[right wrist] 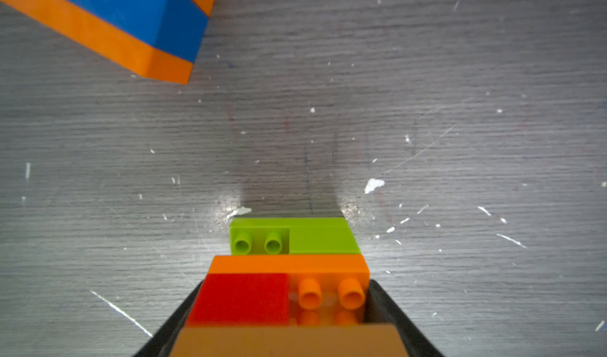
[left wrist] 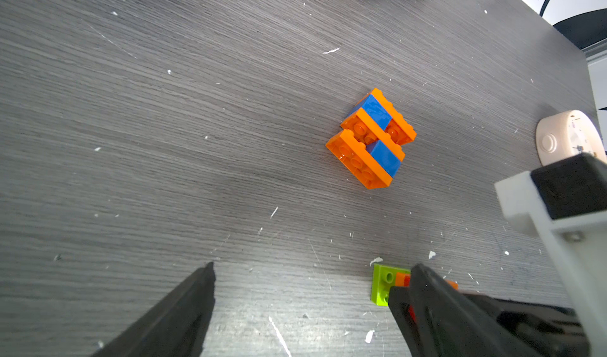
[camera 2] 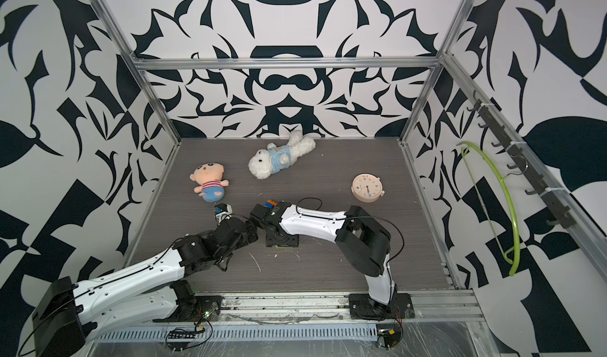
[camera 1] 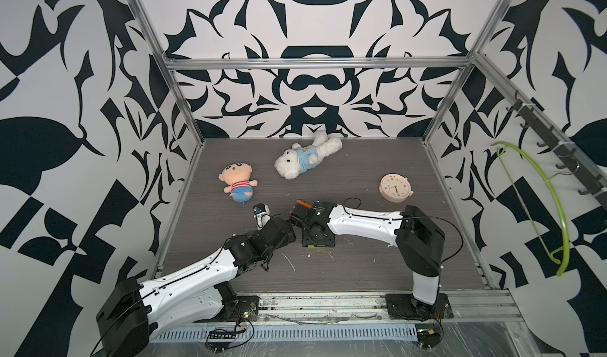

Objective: Assemble the number 5 with lego
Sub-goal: Assemble the lego brick with the lego brick.

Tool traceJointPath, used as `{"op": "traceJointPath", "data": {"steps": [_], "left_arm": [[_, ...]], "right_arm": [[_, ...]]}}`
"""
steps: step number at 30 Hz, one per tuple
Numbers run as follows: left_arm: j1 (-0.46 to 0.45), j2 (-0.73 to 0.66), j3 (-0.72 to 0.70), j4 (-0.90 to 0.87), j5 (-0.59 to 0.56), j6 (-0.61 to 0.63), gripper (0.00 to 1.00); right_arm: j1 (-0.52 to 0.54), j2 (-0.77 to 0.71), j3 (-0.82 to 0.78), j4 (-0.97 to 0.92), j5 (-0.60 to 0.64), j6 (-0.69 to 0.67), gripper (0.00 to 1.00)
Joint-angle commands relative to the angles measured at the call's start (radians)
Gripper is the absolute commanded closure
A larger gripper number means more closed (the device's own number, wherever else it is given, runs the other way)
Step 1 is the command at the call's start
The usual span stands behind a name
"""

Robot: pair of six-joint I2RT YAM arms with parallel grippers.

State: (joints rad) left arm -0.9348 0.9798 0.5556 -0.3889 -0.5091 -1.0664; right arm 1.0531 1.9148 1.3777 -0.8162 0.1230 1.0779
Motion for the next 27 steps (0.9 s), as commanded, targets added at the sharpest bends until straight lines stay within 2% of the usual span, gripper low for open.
{"op": "traceJointPath", "data": {"steps": [1, 5, 14, 22, 24, 27], "left_arm": [[0.005, -0.014, 0.031, -0.022, -0.01, 0.006, 0.01], [0.005, -0.016, 0.032, -0.027, -0.011, 0.006, 0.01], [0.005, -0.024, 0.03, -0.03, -0.015, 0.006, 0.01], [0.005, -0.014, 0.038, -0.025, -0.009, 0.011, 0.01], [0.005, -0.007, 0.043, -0.022, -0.005, 0.014, 0.01], [0.005, 0.005, 0.052, -0.011, 0.007, 0.027, 0.01]], "right_arm": [[-0.006, 0.011, 0.001, 0.004, -0.004, -0.018, 0.3], [-0.01, -0.003, 0.008, -0.002, 0.004, -0.02, 0.22], [-0.013, -0.077, -0.008, 0.0, 0.029, -0.046, 0.13], [-0.016, -0.186, -0.051, 0.033, 0.033, -0.109, 0.1], [-0.016, -0.232, -0.062, 0.045, 0.052, -0.143, 0.09], [-0.018, -0.309, -0.091, 0.072, 0.15, -0.228, 0.09]]}}
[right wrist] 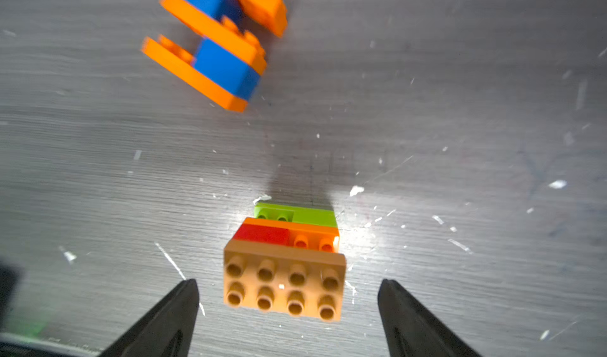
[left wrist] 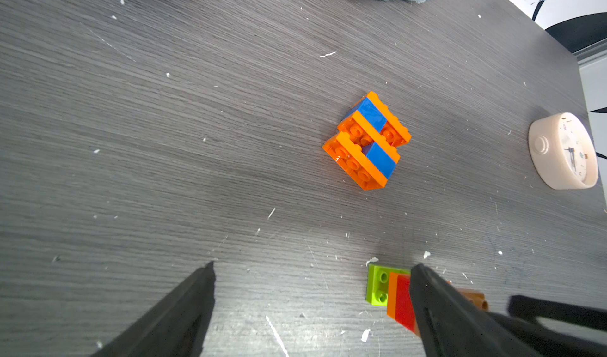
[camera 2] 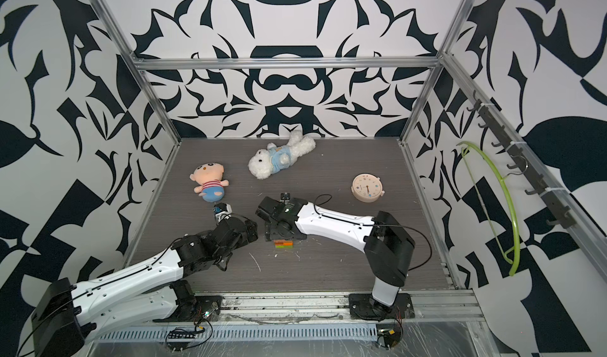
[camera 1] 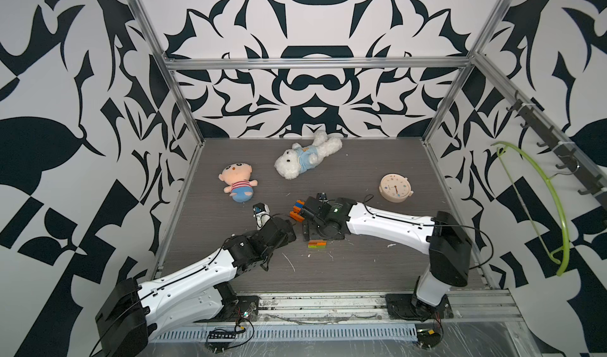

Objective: Assemble the number 5 with lego
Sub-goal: Assemble the lego brick with the lego brick, then adjust the lego brick at the center of the board.

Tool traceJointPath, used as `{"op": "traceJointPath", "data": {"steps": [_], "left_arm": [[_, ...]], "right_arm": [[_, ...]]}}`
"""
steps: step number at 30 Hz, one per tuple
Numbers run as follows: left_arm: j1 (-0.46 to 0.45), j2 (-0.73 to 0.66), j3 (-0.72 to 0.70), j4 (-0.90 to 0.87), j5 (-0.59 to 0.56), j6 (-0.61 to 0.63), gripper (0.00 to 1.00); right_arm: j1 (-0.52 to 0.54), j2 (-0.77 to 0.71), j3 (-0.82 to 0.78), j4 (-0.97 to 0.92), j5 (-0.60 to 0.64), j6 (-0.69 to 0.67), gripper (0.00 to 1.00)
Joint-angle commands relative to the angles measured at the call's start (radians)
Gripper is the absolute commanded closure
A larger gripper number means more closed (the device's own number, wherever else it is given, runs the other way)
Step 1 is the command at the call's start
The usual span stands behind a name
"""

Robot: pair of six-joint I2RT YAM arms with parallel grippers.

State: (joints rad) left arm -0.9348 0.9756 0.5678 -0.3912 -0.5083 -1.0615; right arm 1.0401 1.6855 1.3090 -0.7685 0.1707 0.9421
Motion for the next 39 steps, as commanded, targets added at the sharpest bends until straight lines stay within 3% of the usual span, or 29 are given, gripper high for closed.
{"op": "traceJointPath", "data": {"steps": [1, 5, 11, 17, 21, 25, 29, 31, 39], "left_arm": [[0.005, 0.013, 0.041, -0.003, 0.011, 0.028, 0.01], [0.005, 0.033, 0.046, 0.035, 0.048, 0.057, 0.01], [0.004, 0.073, 0.061, 0.095, 0.145, 0.12, 0.01], [-0.023, 0.093, 0.058, 0.116, 0.179, 0.109, 0.01], [-0.055, 0.101, 0.056, 0.115, 0.171, 0.076, 0.01], [-0.083, 0.105, 0.04, 0.118, 0.153, 0.038, 0.01], [-0.103, 0.114, 0.037, 0.116, 0.14, 0.015, 0.01], [-0.108, 0.114, 0.033, 0.108, 0.129, 0.004, 0.01], [-0.108, 0.1, 0.036, 0.086, 0.061, -0.009, 0.01]], "right_arm": [[-0.007, -0.102, -0.039, 0.036, 0.125, -0.122, 0.09], [-0.059, -0.221, -0.162, 0.157, 0.141, -0.266, 0.1], [-0.189, -0.351, -0.391, 0.44, -0.135, -0.619, 0.12], [-0.219, -0.399, -0.528, 0.568, -0.439, -0.998, 0.13], [-0.22, -0.45, -0.611, 0.617, -0.575, -1.219, 0.13], [-0.222, -0.443, -0.639, 0.651, -0.604, -1.301, 0.14], [-0.222, -0.356, -0.585, 0.587, -0.503, -1.362, 0.2], [-0.227, -0.335, -0.576, 0.585, -0.514, -1.391, 0.21], [-0.232, -0.198, -0.51, 0.626, -0.521, -1.418, 0.23]]}}
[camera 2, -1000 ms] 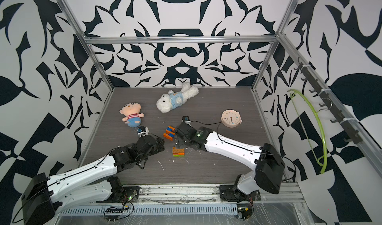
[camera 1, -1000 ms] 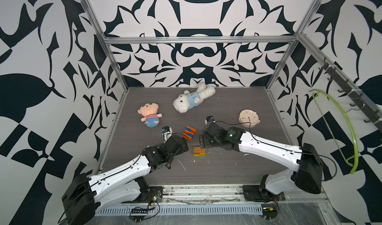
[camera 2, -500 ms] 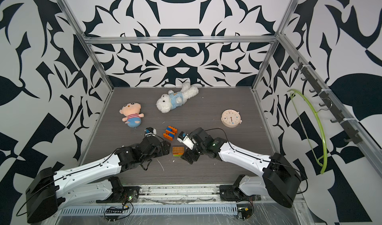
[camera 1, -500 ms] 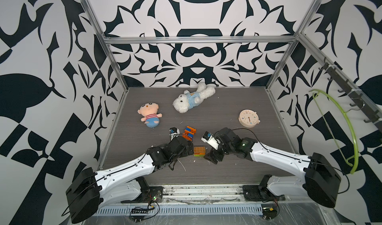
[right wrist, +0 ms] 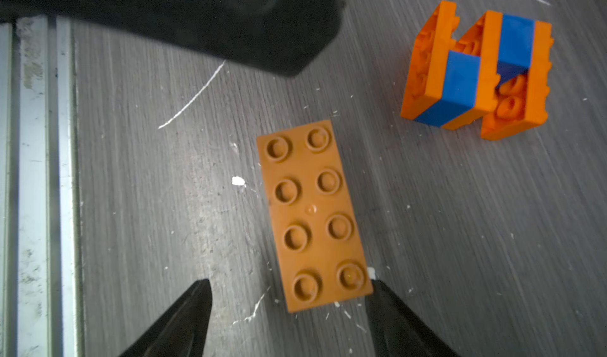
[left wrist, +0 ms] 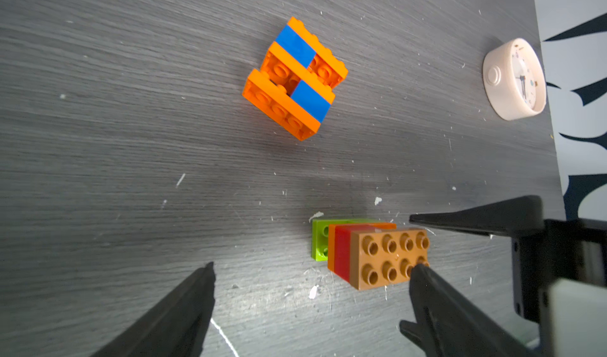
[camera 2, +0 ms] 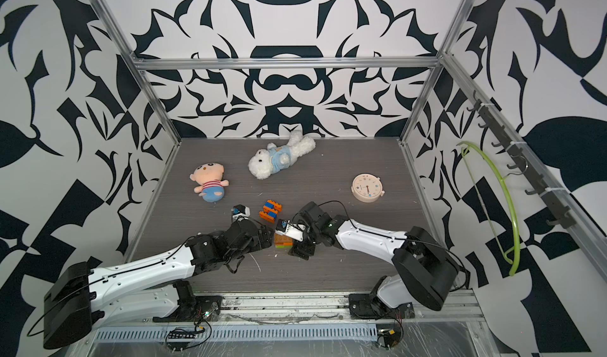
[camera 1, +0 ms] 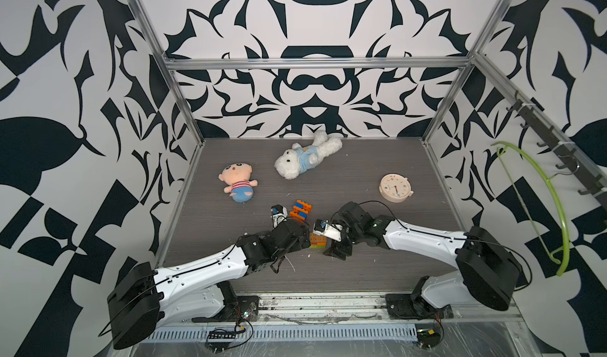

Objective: Assemble the number 5 with lego
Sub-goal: Adjust the lego brick at the center of the board.

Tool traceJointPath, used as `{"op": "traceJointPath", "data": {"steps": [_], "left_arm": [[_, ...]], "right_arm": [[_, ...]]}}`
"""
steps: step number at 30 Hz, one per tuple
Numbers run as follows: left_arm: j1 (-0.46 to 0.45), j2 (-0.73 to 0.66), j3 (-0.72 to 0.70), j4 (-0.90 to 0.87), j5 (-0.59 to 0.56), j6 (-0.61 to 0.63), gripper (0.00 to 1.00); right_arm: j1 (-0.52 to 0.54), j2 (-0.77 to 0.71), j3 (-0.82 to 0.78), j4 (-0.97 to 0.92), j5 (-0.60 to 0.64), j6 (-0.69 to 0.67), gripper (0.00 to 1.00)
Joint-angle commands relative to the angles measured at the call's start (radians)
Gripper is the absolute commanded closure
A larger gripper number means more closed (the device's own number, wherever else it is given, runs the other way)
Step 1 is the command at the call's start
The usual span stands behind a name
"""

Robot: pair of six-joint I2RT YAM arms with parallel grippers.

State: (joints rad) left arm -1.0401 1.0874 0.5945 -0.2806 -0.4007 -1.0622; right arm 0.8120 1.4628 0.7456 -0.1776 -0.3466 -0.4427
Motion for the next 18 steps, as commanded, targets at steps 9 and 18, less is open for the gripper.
{"op": "traceJointPath", "data": {"steps": [9, 18], "left_arm": [[-0.003, -0.006, 0.02, -0.048, -0.067, -0.004, 0.01], [-0.002, 0.021, 0.028, -0.039, -0.055, 0.002, 0.01]], "right_arm": [[-0.005, 0.074, 0.069, 0.087, 0.009, -0.049, 0.28], [-0.005, 0.084, 0.071, 0.046, -0.019, -0.073, 0.38]]}}
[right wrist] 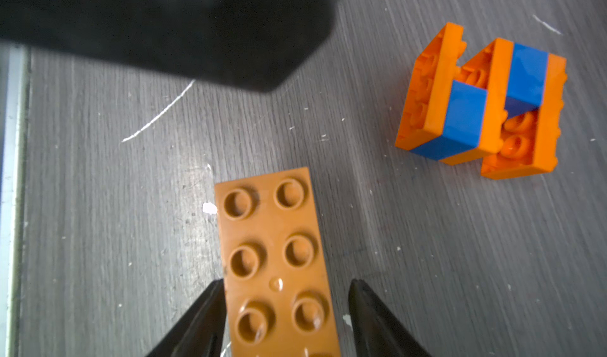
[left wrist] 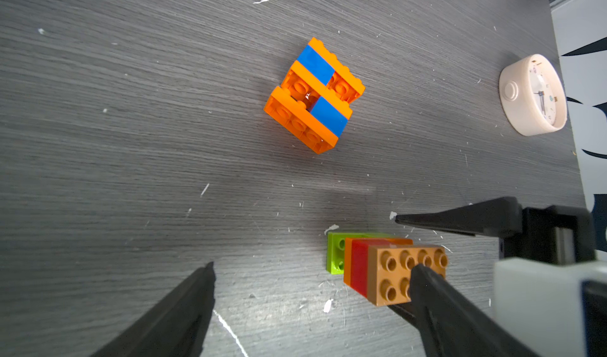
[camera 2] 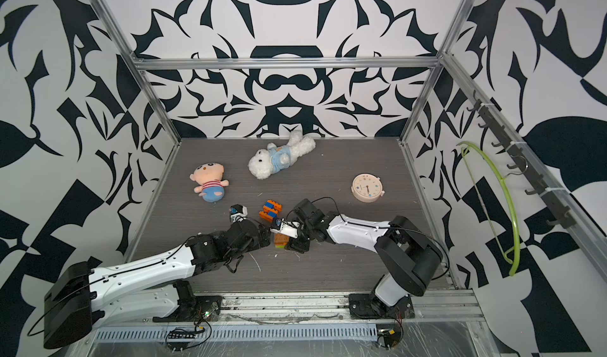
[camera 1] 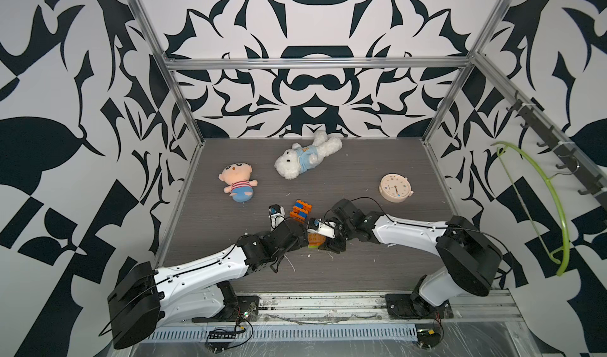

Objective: Assemble the number 5 with lego
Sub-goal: Adjust the lego brick at the center of the board.

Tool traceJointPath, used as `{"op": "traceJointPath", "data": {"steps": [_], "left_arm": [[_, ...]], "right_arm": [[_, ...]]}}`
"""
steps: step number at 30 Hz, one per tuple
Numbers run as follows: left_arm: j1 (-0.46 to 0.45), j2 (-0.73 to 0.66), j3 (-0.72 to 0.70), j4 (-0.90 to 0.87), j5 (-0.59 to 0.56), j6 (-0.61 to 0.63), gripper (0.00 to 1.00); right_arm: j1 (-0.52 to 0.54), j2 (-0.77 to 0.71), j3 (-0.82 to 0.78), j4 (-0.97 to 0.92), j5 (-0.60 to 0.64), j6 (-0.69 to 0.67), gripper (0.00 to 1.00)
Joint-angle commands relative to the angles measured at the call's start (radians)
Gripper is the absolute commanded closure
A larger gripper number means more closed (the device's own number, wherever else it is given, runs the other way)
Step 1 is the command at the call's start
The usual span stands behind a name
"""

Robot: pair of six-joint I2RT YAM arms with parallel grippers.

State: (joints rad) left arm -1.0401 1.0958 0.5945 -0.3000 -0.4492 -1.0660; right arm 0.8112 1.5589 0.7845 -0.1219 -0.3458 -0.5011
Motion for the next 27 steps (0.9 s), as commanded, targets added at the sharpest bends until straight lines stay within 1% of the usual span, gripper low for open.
{"op": "traceJointPath", "data": {"steps": [1, 3, 10, 19, 27], "left_arm": [[-0.003, 0.014, 0.028, -0.02, -0.005, 0.005, 0.01], [-0.003, 0.02, 0.031, -0.018, -0.001, 0.008, 0.01], [-0.002, 0.028, 0.034, -0.015, -0.001, 0.009, 0.01], [-0.002, 0.044, 0.045, -0.013, -0.003, 0.015, 0.01], [-0.003, 0.063, 0.059, -0.013, 0.0, 0.018, 0.01]], "right_arm": [[-0.005, -0.013, 0.029, -0.007, -0.019, -0.011, 0.4], [-0.005, -0.014, 0.026, -0.002, -0.016, -0.011, 0.42], [-0.004, -0.003, 0.035, -0.02, -0.018, -0.013, 0.46], [-0.005, 0.006, 0.044, -0.033, -0.018, -0.015, 0.48], [-0.004, 0.018, 0.054, -0.041, -0.023, -0.014, 0.54]]}}
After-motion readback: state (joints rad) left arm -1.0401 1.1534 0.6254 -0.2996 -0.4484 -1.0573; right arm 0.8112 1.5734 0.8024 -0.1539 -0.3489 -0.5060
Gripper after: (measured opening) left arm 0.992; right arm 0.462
